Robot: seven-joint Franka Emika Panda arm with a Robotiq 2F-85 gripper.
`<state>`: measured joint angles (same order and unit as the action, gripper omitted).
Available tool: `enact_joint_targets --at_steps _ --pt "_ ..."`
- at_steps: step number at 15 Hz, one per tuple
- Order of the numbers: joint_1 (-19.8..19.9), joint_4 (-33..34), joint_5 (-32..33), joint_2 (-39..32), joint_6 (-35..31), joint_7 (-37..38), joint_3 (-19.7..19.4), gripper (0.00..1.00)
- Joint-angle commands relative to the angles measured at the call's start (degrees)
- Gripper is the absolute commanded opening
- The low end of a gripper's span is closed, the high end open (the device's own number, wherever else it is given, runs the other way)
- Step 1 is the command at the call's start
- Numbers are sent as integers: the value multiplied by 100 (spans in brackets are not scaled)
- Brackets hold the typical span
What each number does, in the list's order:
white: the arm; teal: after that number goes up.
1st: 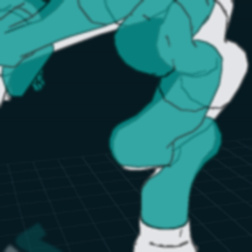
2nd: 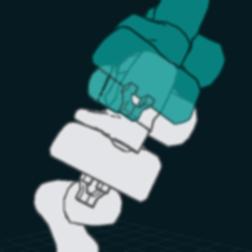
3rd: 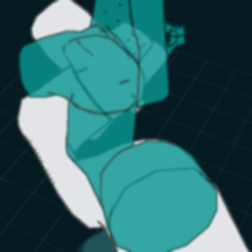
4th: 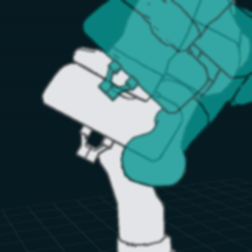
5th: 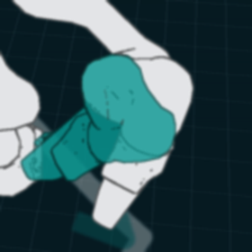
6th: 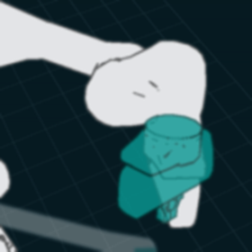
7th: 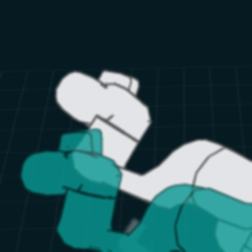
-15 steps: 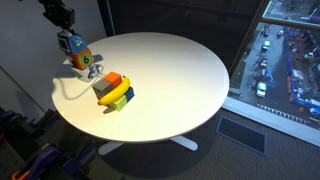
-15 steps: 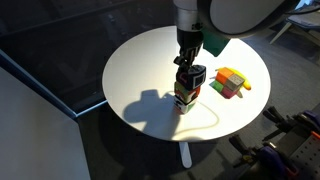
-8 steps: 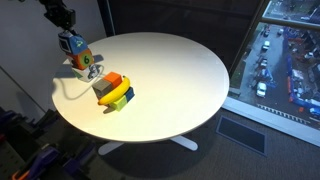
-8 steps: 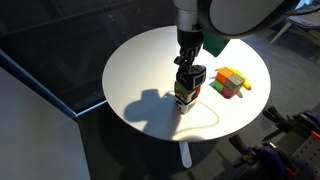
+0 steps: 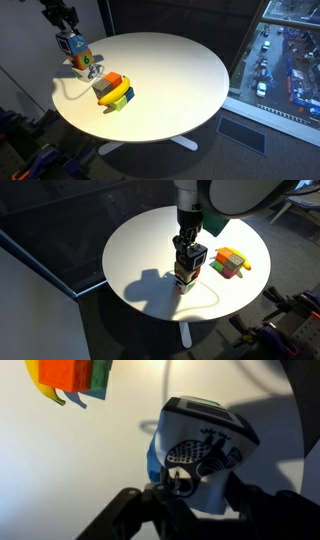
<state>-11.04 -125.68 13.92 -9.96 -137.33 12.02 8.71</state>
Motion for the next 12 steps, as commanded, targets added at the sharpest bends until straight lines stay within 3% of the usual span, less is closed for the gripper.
enact_joint_targets --at_steps 1,3,12 --pt "-47 -11 25 20 -21 74 -54 86" --pt "-48 -21 9 49 -2 57 -47 99" --pt "-29 -20 -119 260 111 -20 -12 100"
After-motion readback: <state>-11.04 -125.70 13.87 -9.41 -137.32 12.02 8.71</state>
